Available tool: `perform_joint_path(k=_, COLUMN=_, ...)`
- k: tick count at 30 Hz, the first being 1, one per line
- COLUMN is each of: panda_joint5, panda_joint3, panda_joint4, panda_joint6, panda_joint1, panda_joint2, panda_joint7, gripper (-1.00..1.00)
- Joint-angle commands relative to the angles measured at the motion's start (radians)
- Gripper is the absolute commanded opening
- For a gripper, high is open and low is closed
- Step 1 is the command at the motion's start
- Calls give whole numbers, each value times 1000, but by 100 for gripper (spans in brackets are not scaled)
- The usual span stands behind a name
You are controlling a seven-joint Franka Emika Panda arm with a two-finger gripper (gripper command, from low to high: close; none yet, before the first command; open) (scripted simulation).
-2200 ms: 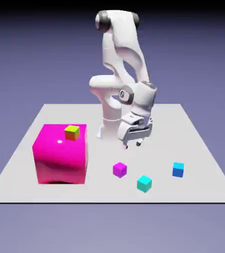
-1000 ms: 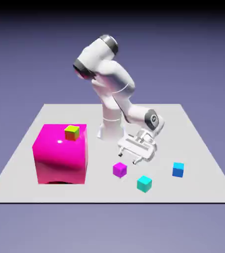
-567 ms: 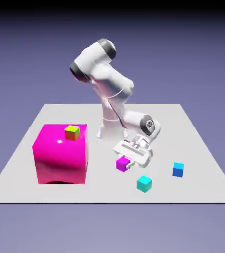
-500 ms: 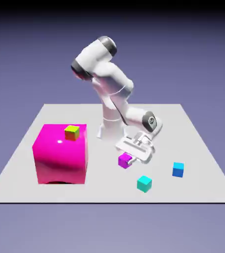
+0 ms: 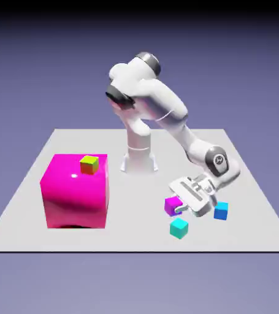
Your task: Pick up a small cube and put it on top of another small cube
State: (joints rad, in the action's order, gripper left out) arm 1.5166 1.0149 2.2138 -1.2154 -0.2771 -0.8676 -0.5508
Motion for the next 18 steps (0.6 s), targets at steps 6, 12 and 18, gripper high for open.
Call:
perform_joint_path(k=6, panda_joint5=-155, panda_joint3=-32, panda_joint4=-217, panda_joint6=51, panda_joint1=115, panda_joint2=-40, panda_joint7=17, gripper=-100)
perform_joint_path(k=12, panda_joint5=-213, panda_joint3=-150, panda_joint4=-246, panda_joint6=-37, panda_joint1=184, panda_joint2=-7, panda_joint7=23, gripper=-100)
perform_joint_path(k=18, panda_joint5=-227, panda_joint3=-264, panda_joint4=-210, panda_joint6=-146, panda_joint1=220, panda_joint2=40, panda_joint7=25, gripper=100)
